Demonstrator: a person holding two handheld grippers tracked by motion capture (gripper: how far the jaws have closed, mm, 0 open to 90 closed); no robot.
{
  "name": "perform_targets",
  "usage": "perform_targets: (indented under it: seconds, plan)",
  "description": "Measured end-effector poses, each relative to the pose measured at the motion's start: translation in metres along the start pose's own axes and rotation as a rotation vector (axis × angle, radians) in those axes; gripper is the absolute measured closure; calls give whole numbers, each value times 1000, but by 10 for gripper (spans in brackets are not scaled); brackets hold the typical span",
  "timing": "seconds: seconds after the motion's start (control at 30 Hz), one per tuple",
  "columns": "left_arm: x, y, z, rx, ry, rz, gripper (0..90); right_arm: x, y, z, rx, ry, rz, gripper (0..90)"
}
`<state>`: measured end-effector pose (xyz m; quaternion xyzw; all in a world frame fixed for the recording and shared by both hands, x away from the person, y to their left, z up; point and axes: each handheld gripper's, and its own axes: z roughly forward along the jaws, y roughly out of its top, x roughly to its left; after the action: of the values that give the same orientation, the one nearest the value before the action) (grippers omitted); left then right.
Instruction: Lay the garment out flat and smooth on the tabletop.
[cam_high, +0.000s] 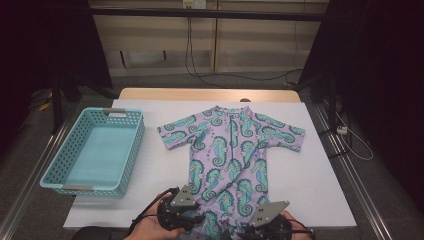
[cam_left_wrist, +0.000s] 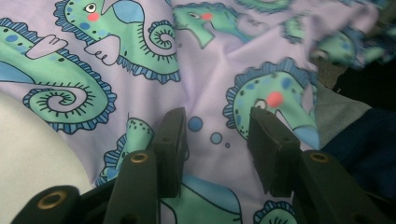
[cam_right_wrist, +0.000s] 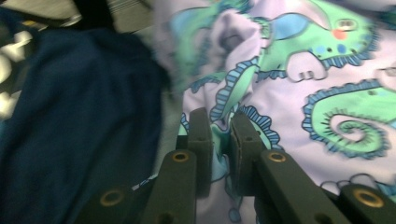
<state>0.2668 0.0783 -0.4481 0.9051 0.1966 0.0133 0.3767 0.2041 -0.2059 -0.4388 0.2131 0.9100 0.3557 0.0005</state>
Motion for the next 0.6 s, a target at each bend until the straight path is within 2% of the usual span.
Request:
perform_targets:
  seconds: [0.07, 0.1, 0.17, 0.2, 0.27, 0.3, 0.33, 0.43, 0.47, 0.57, 0.6]
  plan:
    - [-1, 0, -1, 8, -15, 9, 634, 1, -1, 1, 6, -6, -28, 721]
    - [-2, -1, -1, 9, -21, 7, 686, 1, -1, 0, -4, -14, -18, 671]
    - [-4, -1, -2, 21, -13, 38, 729, -3, 0, -3, -37, -24, 4, 555]
    - [-4, -1, -2, 21, -11, 42, 796, -4, 1, -4, -54, -37, 12, 535]
    - [-3, 0, -2, 30, -3, 50, 846, -9, 2, -7, -79, -59, 31, 516]
    - [-2, 0, -3, 28, -12, 38, 892, -11, 2, -8, -91, -64, 41, 504]
    - [-2, 0, -3, 27, -21, 20, 898, -14, 3, -9, -98, -77, 51, 512]
    - [-2, 0, -3, 30, -40, 25, 900, -25, 3, -11, -122, -129, 101, 513]
    - [-2, 0, -4, 21, -49, 7, 900, -29, 3, -12, -127, -158, 123, 516]
    - [-2, 0, -4, 18, -48, 11, 900, -48, 3, -19, -146, -255, 197, 562]
    - [-1, 0, -5, 7, -52, -2, 894, -55, 1, -21, -150, -290, 222, 581]
